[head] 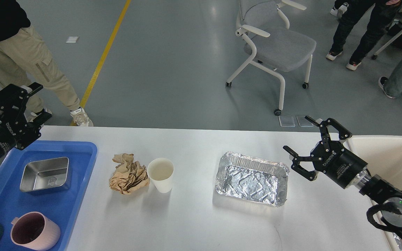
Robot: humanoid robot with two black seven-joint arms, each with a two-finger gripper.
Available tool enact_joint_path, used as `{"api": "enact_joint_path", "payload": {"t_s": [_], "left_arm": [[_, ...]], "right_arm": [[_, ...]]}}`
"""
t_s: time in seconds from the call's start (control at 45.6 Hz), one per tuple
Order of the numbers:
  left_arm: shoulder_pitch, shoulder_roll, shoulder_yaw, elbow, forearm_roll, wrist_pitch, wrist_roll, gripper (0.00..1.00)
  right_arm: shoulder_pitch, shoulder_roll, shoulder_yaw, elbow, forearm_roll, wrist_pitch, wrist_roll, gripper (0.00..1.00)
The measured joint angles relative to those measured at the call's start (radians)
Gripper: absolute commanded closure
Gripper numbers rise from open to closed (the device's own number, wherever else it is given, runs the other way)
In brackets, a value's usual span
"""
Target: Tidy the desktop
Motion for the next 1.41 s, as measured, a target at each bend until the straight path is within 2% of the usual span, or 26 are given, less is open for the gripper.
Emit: {"api": "enact_joint_path", "payload": {"t_s": [0.154, 0.395, 0.593, 0.9, 1.164, 1.273, 1.405], "left_arm": [[0.036, -0.086, -0.083, 0.023, -0.105, -0.014, 0.078, 0.03], [0.226, -0.277, -0.478, 0.043, -0.285, -0.077, 0.113, 0.03], [0.304, -0.367, -0.586, 0.043, -0.287, -0.119, 0.131, 0.03], [0.355, -0.495, -0.640, 0.040, -0.287, -0.118, 0.130, 0.03], [0.373, -0.590, -0.672, 0.044, -0.287, -0.106, 0.132, 0.03], [0.371, -0.608, -0.672, 0.048, -0.288, -0.105, 0.134, 0.03], [0.364, -0.624, -0.672, 0.050, -0.288, -0.100, 0.135, 0.03]], "right_arm": [[-0.001, -0.033, 0.016, -0.024, 0.000, -0.031, 0.000, 0.00], [-0.003, -0.035, 0.146, -0.127, -0.003, -0.026, 0.003, 0.00], [-0.032, -0.118, 0.166, -0.054, -0.091, 0.071, 0.010, 0.00], [-0.141, -0.472, 0.158, 0.246, -0.270, 0.101, 0.009, 0.00], [-0.174, -0.813, 0.088, 0.300, -0.384, 0.082, 0.004, 0.00], [-0.175, -0.939, 0.029, 0.299, -0.407, 0.004, 0.004, 0.00], [-0.168, -0.995, -0.012, 0.294, -0.385, -0.161, 0.000, 0.00]]}}
